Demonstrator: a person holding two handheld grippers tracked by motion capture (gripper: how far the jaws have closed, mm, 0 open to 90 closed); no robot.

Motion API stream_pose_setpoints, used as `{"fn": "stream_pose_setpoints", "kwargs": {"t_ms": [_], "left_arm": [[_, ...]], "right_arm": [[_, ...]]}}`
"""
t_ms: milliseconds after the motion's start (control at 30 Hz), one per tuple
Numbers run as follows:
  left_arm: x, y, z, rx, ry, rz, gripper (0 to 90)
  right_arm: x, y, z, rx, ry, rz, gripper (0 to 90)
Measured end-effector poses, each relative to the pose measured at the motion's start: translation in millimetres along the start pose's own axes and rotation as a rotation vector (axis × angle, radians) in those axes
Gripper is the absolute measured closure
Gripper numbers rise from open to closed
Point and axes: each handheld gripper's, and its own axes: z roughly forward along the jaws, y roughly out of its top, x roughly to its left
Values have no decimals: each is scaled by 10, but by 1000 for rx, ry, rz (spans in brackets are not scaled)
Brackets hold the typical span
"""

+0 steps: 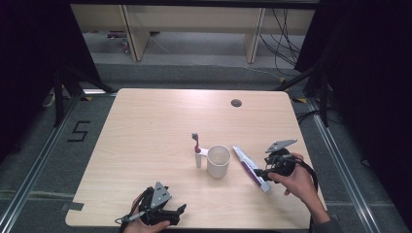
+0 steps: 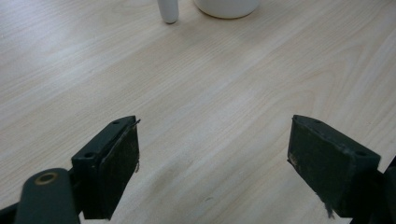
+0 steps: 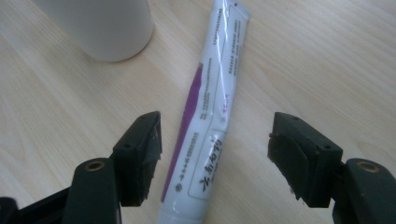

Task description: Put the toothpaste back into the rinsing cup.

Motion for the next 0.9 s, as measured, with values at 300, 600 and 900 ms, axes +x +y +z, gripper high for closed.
{"fn": "stream_pose_setpoints", "kwargs": {"t_ms": [300,600,900], "left_arm": [[11,8,-21,26,-1,25,164],[-16,6,1,-4,-10,2,164],[-2,3,-14,30,-11,33,164]], "right_arm": [[80,199,204,133,3,62,386],[40,309,377,163,-14,-19,418],[-3,367,529,223,-8,-33,466]]}}
